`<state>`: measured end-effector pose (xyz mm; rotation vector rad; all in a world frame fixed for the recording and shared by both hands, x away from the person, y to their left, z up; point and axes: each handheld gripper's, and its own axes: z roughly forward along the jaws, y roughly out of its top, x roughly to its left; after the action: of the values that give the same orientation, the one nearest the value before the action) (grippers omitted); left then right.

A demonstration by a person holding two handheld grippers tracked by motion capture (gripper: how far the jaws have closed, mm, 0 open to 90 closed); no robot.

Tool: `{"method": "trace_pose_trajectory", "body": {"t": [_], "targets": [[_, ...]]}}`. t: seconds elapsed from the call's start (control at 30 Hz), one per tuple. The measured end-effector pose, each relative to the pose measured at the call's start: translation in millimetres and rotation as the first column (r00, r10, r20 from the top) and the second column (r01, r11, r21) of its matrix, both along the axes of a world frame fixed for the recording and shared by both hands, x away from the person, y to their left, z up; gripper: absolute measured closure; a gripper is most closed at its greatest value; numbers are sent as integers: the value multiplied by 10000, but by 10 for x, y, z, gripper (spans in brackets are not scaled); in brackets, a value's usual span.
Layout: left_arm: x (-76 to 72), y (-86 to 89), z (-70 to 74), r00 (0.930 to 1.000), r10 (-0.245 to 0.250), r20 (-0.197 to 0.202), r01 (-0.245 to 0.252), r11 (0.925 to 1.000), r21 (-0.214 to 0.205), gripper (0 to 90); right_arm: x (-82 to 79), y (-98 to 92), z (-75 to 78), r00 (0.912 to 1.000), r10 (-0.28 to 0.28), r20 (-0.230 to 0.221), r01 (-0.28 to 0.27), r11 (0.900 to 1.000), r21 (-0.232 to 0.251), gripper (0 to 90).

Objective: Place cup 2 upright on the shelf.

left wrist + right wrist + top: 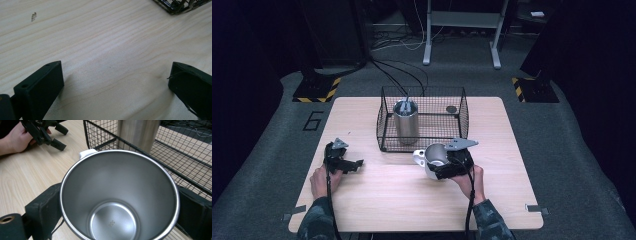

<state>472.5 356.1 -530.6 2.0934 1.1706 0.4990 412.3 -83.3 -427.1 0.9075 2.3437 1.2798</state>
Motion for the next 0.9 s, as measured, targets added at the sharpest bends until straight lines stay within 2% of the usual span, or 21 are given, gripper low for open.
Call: {"method": "trace_pose_trajectory", "body": {"t": [0.17,0.9], "targets": [[-1,0,2,10000,1,-14,-1,10000,30,1,6,-67,49,9999,-18,146,18,10000,41,61],[0,3,4,10000,-23,-41,23,10000,37,1,9,-259,276,9989,-382,258,376,9990,242,61]]}}
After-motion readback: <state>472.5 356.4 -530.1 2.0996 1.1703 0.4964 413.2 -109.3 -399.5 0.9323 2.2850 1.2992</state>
